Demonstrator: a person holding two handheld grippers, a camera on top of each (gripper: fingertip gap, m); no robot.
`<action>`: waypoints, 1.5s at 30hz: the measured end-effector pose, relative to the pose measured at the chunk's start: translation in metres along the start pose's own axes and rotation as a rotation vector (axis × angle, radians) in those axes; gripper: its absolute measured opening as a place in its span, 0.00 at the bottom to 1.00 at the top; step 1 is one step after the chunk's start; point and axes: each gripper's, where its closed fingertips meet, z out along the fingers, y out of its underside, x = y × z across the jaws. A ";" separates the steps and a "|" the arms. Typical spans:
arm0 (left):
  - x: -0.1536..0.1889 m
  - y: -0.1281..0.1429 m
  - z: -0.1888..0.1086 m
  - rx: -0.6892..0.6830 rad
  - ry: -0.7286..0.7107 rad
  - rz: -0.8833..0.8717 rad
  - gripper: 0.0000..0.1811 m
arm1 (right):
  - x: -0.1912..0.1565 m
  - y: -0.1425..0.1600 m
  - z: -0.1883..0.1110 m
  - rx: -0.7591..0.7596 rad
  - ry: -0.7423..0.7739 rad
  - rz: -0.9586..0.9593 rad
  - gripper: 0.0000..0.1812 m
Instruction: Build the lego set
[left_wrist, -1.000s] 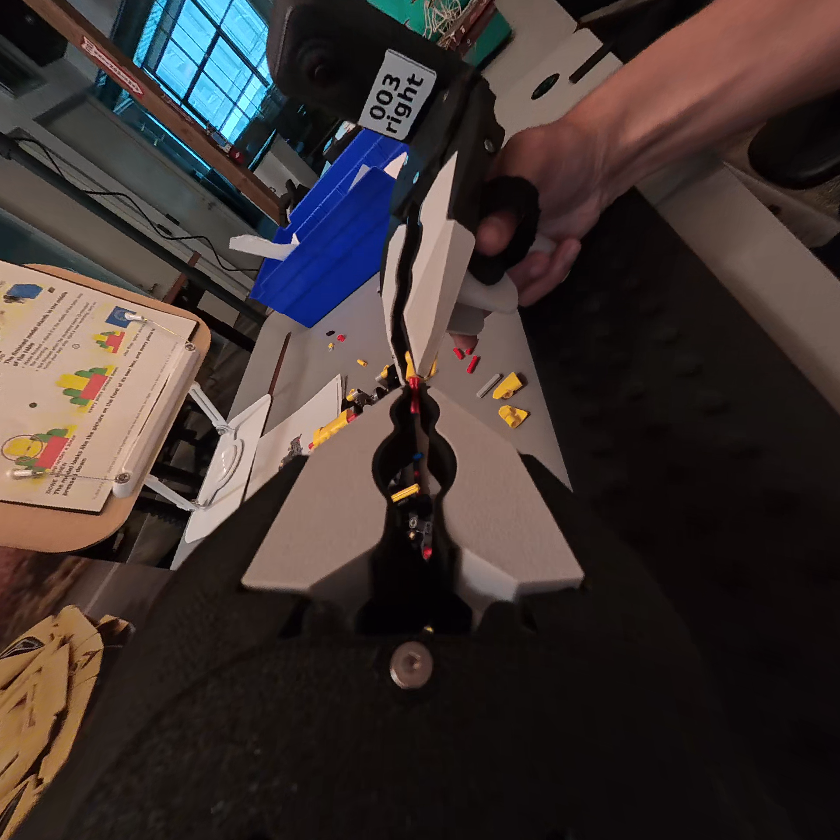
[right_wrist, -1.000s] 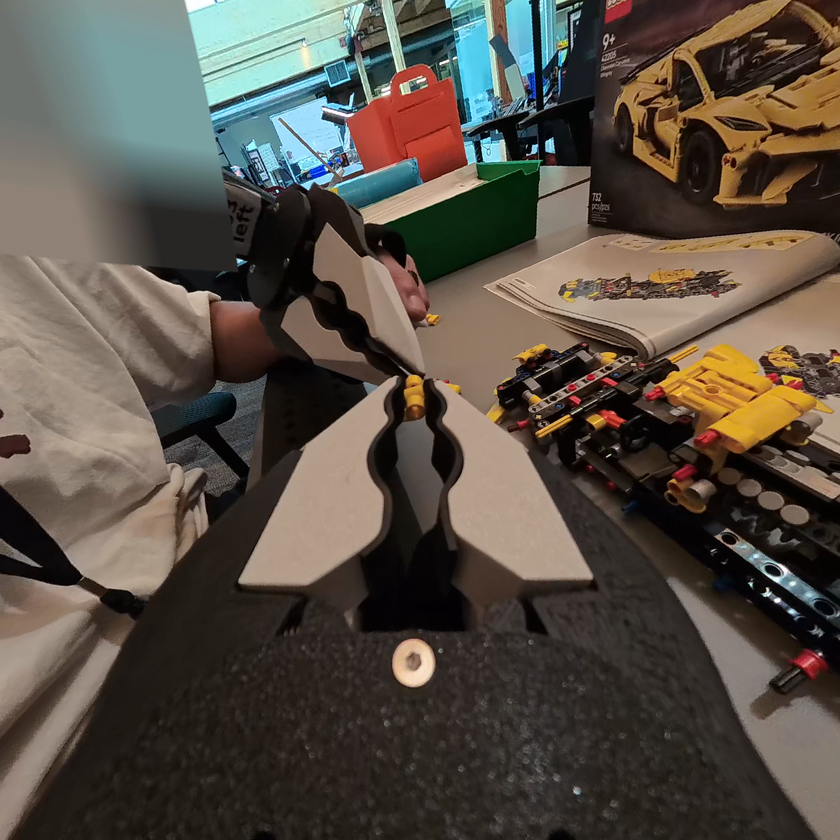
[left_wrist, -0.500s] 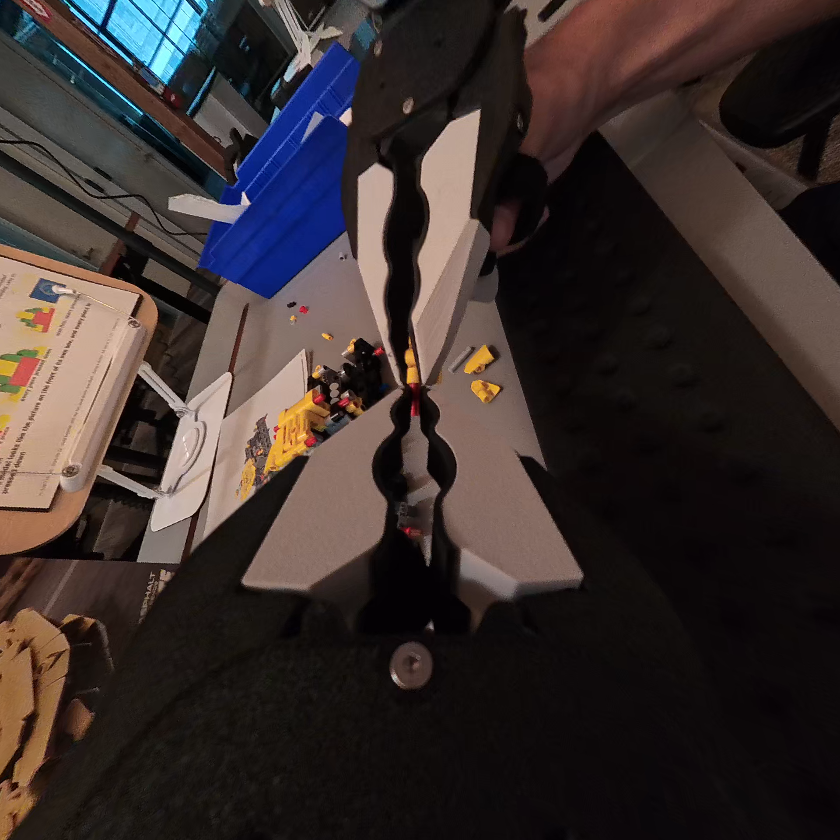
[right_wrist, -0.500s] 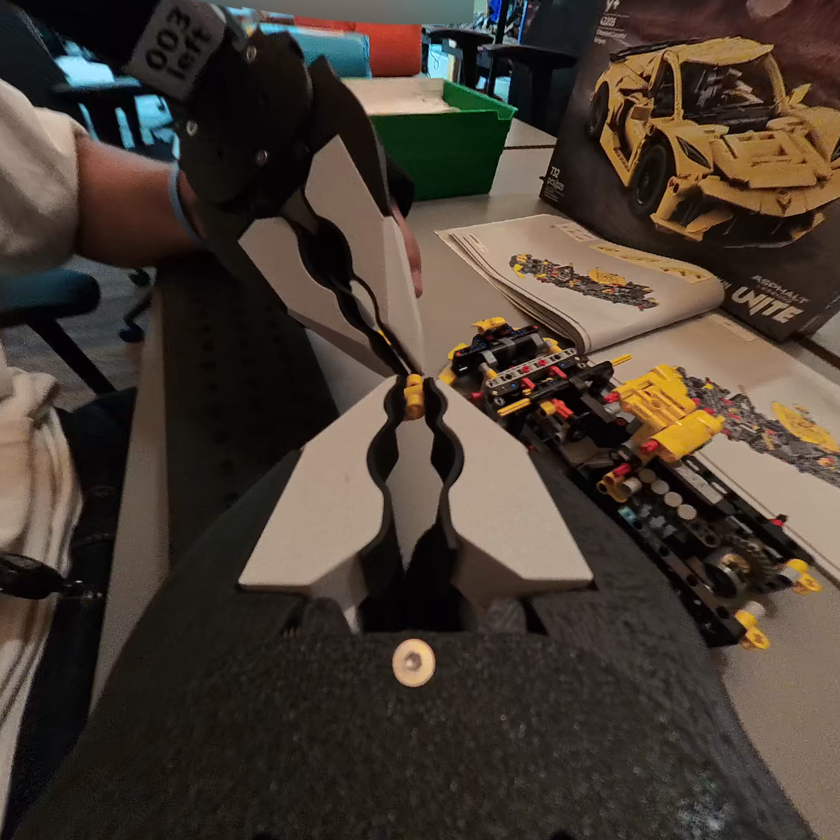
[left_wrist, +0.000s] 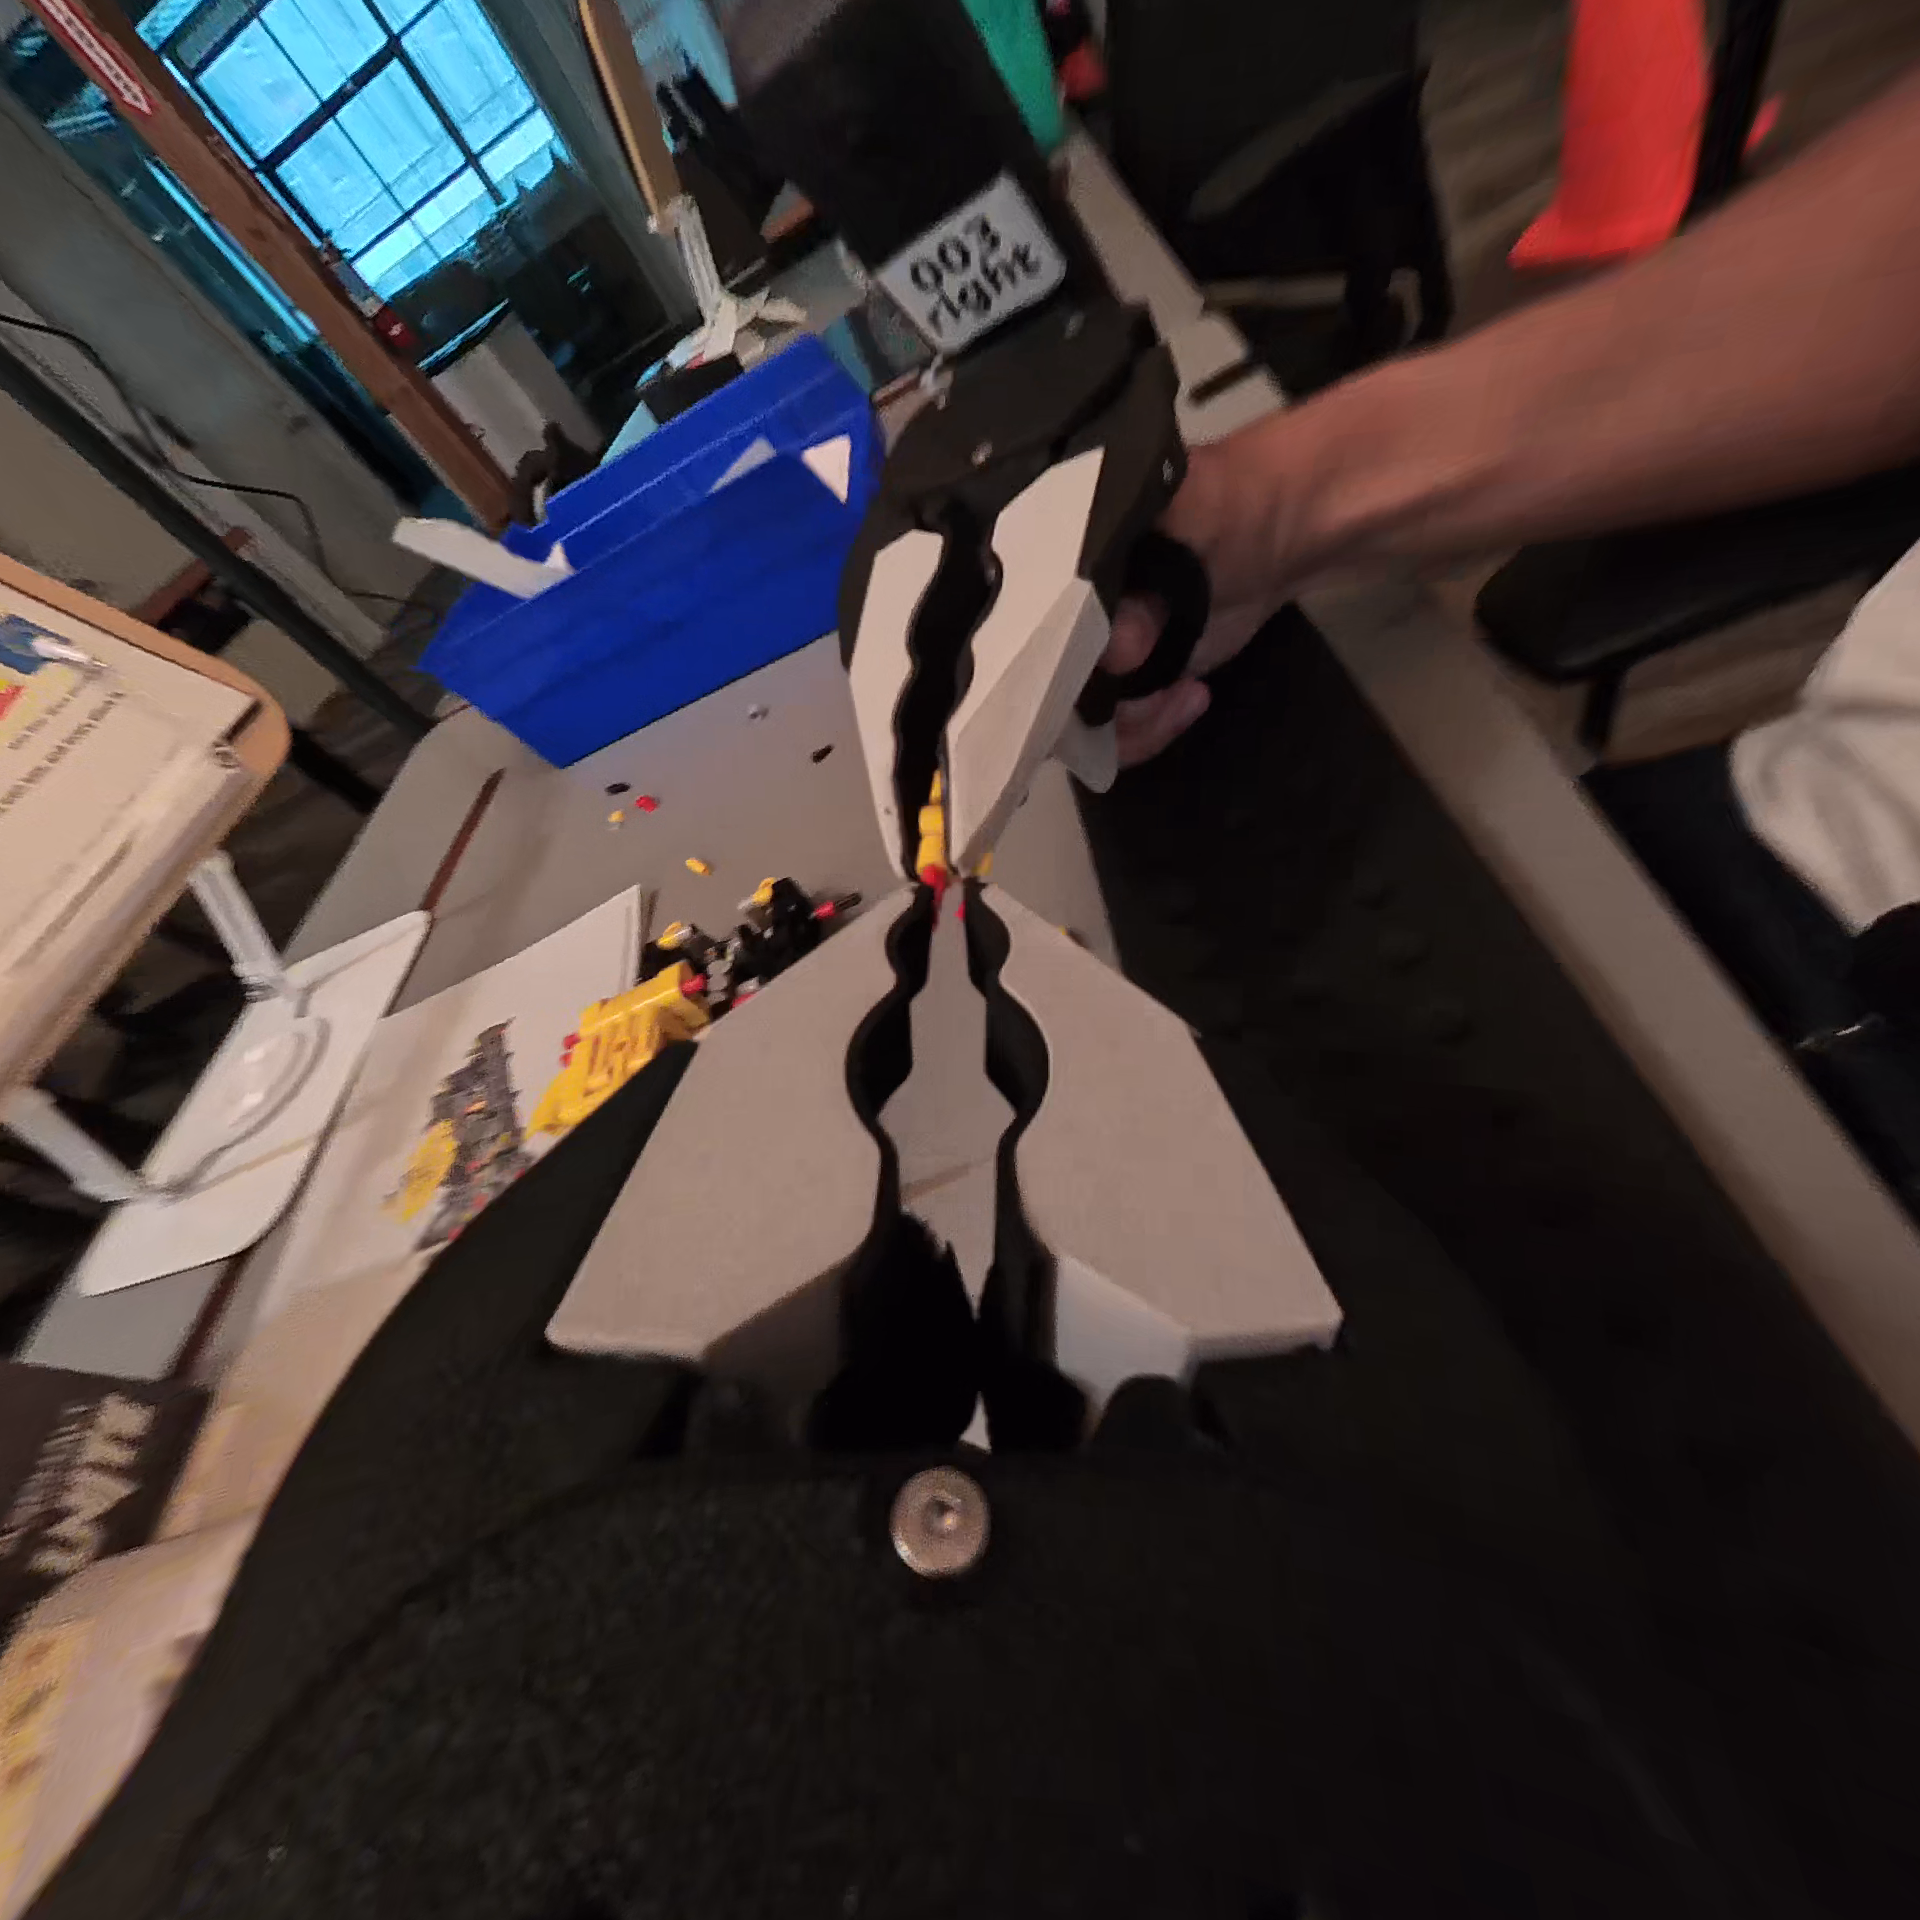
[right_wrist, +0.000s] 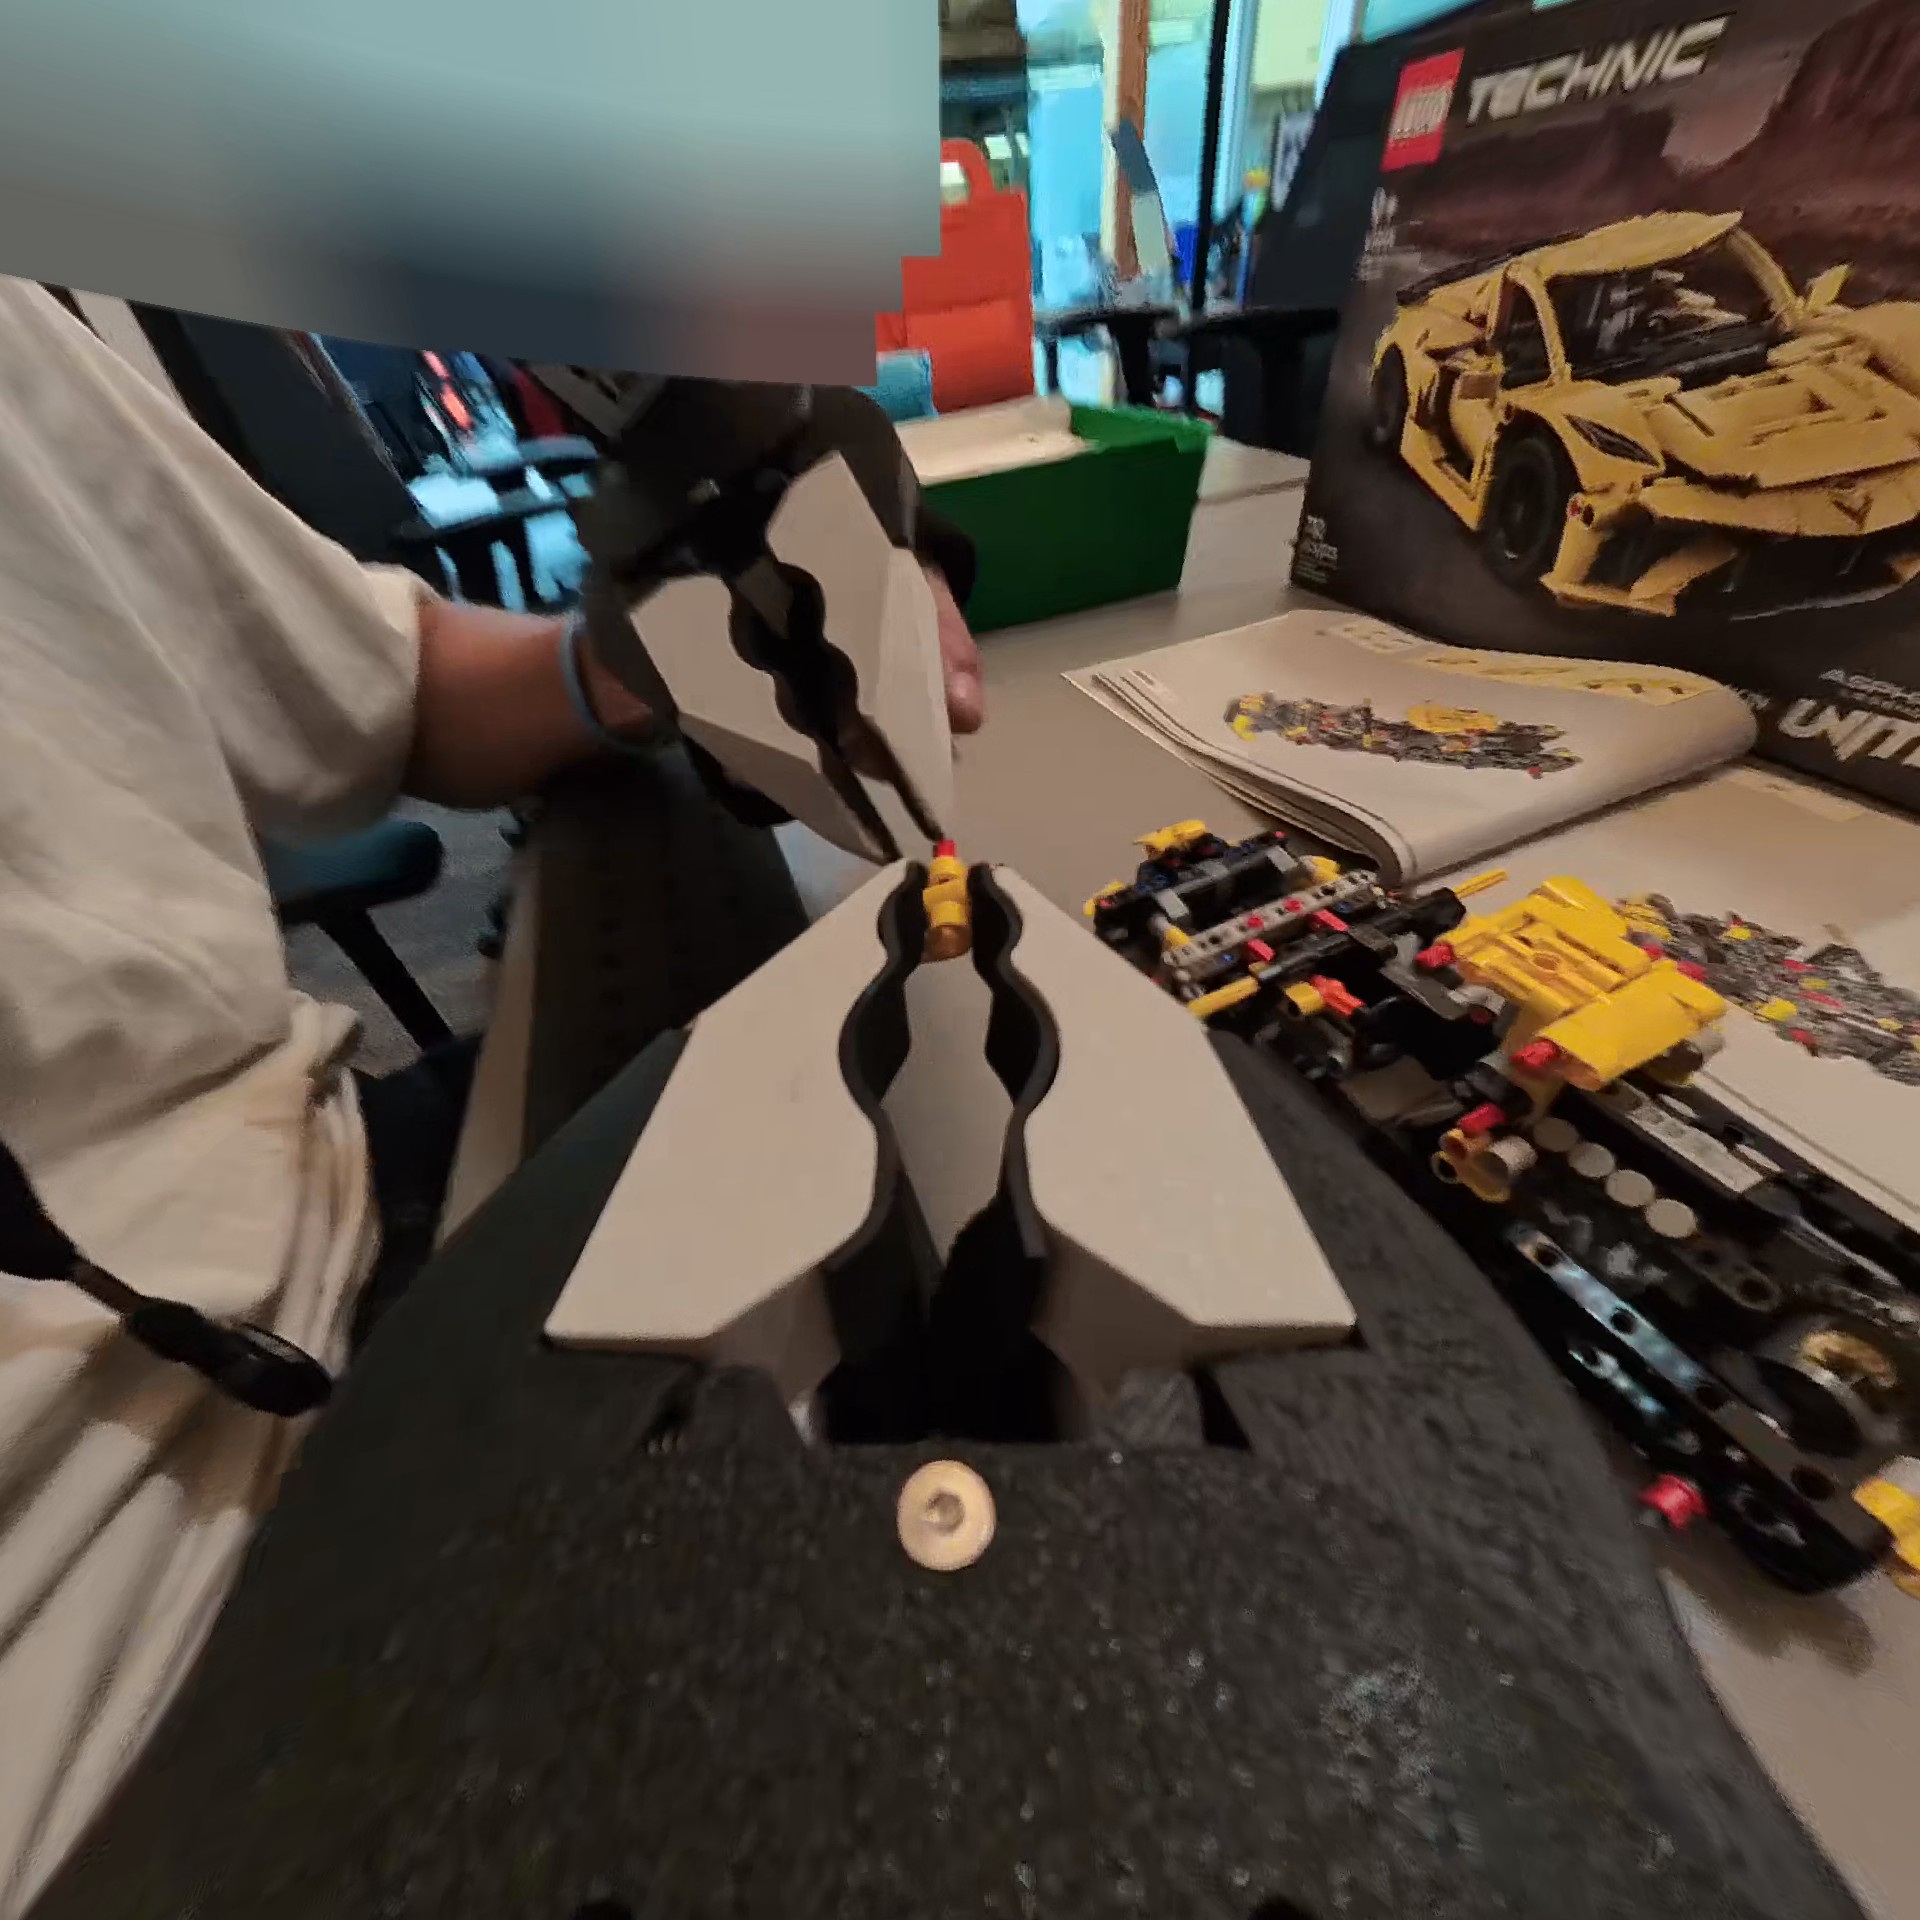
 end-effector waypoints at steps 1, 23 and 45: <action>-0.001 -0.003 -0.002 0.027 0.019 -0.049 0.05 | 0.000 -0.004 -0.003 0.032 -0.022 0.032 0.05; 0.004 -0.015 -0.003 0.150 0.119 -0.227 0.02 | -0.016 -0.013 -0.005 0.092 -0.149 0.086 0.05; 0.006 -0.014 0.000 0.162 0.148 -0.264 0.02 | -0.018 -0.010 -0.003 0.073 -0.162 0.088 0.05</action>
